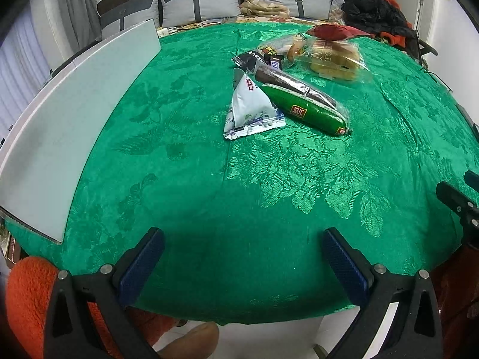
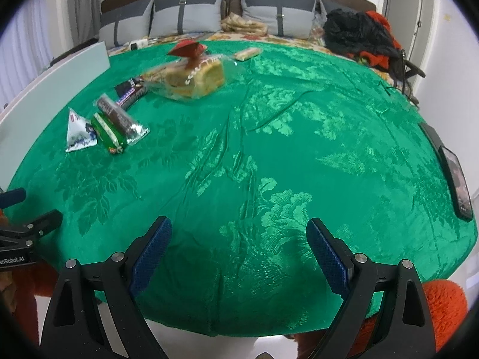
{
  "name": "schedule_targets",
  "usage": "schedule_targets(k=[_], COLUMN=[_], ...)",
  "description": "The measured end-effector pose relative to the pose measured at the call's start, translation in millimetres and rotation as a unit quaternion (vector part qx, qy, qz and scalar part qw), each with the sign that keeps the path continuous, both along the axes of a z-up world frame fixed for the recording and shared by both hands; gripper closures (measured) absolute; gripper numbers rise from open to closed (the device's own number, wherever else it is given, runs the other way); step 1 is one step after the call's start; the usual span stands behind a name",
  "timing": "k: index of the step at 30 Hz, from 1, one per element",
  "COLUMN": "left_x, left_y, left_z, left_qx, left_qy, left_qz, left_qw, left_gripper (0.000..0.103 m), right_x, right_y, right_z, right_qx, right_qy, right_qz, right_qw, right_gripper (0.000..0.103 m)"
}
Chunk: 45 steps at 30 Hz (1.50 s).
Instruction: Organize snacks
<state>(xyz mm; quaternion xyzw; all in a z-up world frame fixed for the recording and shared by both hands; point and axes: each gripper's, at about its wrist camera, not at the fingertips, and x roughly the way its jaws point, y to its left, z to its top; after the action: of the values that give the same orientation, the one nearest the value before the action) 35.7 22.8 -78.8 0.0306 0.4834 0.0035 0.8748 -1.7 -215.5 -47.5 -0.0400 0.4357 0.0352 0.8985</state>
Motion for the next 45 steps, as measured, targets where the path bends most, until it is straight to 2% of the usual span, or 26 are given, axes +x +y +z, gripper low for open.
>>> schedule_targets(k=[16,45], left_x=[2.1,2.2], left_y=[3.8,9.2], left_z=[-1.9,-3.3], left_qx=[-0.01,-0.029], left_qy=[0.002,0.008], left_qz=[0.002,0.003], left_qw=[0.9999,0.9996], left_gripper=[0.0,0.0], right_x=[2.2,4.4], right_y=[5.1,2.3], right_z=[-11.0,-13.1], right_qx=[-0.004,0.011], right_qy=[0.026,0.028], right_qz=[0.006,0.003], right_qw=[1.0,1.0], right_gripper=[0.01,0.009])
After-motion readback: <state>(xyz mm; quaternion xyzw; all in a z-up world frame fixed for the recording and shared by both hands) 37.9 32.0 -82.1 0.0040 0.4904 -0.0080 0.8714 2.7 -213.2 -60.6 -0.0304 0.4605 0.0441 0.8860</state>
